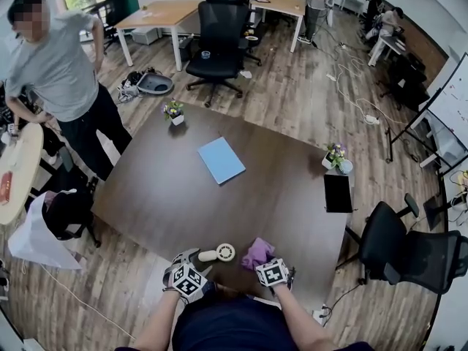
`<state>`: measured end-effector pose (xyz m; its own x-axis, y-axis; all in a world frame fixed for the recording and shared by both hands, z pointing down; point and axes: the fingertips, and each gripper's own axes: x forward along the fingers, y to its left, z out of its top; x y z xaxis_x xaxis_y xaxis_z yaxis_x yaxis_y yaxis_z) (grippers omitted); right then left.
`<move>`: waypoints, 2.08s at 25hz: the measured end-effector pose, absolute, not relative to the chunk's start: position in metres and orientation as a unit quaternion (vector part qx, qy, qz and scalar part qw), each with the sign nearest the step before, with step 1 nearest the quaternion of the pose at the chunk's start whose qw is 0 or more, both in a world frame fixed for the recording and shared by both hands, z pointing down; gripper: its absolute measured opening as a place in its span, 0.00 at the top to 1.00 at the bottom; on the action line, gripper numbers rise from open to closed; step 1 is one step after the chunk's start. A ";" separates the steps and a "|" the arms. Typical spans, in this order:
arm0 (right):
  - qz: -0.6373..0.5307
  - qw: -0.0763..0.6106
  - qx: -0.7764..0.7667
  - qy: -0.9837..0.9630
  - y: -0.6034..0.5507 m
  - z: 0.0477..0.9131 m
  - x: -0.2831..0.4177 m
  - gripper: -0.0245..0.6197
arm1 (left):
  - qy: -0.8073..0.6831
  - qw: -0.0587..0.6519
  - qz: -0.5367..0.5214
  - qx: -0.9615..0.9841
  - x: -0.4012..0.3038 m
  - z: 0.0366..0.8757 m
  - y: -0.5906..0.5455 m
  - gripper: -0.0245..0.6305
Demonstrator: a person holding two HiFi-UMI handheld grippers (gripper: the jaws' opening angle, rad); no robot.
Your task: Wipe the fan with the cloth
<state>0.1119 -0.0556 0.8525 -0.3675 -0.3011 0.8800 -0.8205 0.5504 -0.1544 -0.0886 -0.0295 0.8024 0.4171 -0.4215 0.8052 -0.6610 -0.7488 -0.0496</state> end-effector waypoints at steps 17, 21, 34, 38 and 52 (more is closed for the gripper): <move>0.269 0.423 0.374 -0.781 -0.058 0.840 0.116 0.61 | -0.257 0.152 0.478 0.826 -0.103 0.848 -0.026 0.52; 0.273 0.433 0.379 -0.771 -0.056 0.842 0.120 0.62 | -0.252 0.152 0.472 0.831 -0.101 0.854 -0.032 0.54; 0.289 0.426 0.392 -0.762 -0.055 0.840 0.118 0.75 | -0.253 0.156 0.478 0.826 -0.108 0.866 -0.029 0.69; 0.286 0.424 0.397 -0.762 -0.055 0.836 0.122 0.78 | -0.249 0.148 0.483 0.826 -0.105 0.866 -0.029 0.69; 0.268 0.325 0.385 -0.821 -0.081 0.768 0.070 0.84 | -0.258 0.154 0.463 0.834 -0.106 0.866 -0.031 0.69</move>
<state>0.0705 -0.0807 0.7677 -0.4927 -0.4575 0.7402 -0.8061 0.5603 -0.1904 -0.1061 -0.0305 0.8658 0.4377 -0.2884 0.8516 -0.5729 -0.8195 0.0170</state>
